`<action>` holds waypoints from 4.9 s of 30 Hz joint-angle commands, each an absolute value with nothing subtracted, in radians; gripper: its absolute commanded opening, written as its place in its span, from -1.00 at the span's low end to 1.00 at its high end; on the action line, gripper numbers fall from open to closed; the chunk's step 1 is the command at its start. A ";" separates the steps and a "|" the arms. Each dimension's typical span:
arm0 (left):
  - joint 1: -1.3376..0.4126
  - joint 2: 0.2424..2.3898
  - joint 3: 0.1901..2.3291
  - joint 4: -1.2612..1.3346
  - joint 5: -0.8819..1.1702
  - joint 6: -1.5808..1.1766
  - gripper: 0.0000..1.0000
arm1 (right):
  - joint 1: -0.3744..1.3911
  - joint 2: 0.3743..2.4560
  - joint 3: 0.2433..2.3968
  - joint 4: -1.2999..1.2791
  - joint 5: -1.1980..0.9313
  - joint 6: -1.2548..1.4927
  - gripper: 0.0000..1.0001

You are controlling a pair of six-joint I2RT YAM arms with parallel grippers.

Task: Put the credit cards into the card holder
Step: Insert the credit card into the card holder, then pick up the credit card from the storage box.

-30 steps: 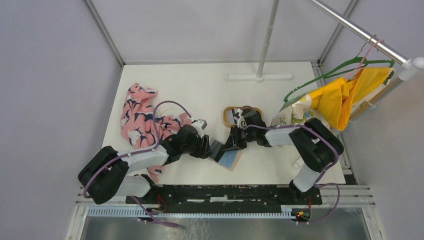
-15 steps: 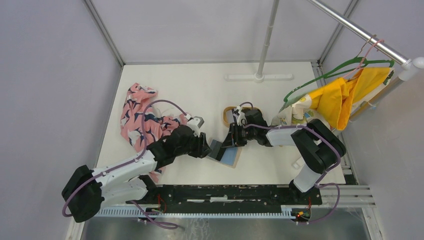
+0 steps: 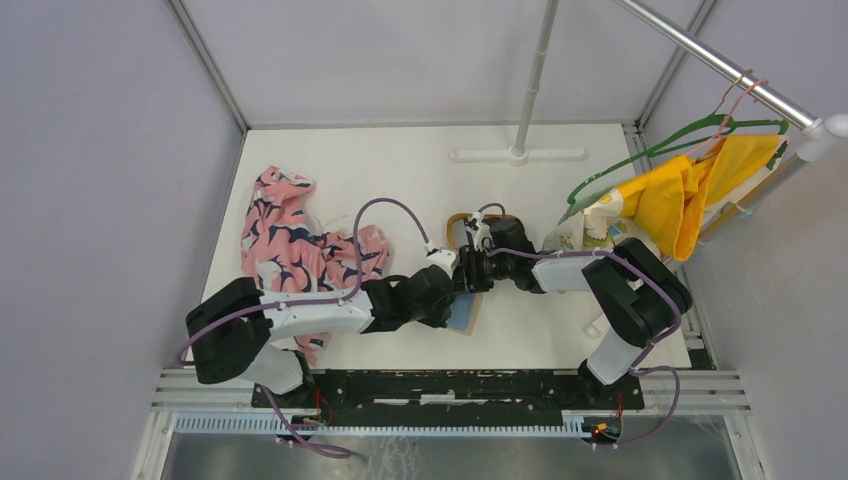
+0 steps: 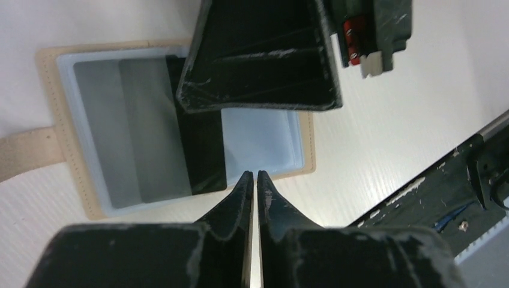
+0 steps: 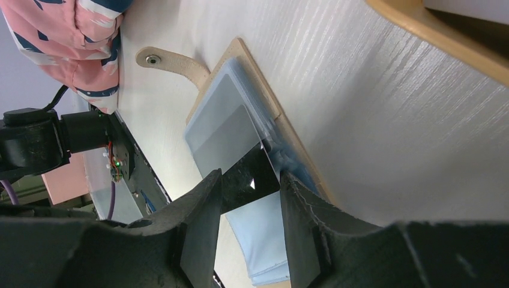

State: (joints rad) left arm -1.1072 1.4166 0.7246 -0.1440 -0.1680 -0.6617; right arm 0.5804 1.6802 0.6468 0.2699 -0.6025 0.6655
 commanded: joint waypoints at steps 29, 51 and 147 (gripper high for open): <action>-1.204 1.733 1.006 -0.363 -0.648 -0.718 0.17 | 0.575 1.639 0.689 0.287 -0.617 0.614 0.13; -1.063 1.363 0.762 -0.183 -0.432 -0.535 0.29 | 0.501 1.260 0.654 0.184 -0.871 -0.212 0.23; -0.871 1.082 0.486 0.243 -0.104 -0.522 0.62 | 0.292 1.849 1.055 0.159 -0.888 0.467 0.01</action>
State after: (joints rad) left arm -0.8711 1.0821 0.4679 0.1894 -0.0811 -0.5545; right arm 0.2852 1.8893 1.0687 0.0750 -0.8227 0.4042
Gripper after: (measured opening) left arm 0.806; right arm 0.526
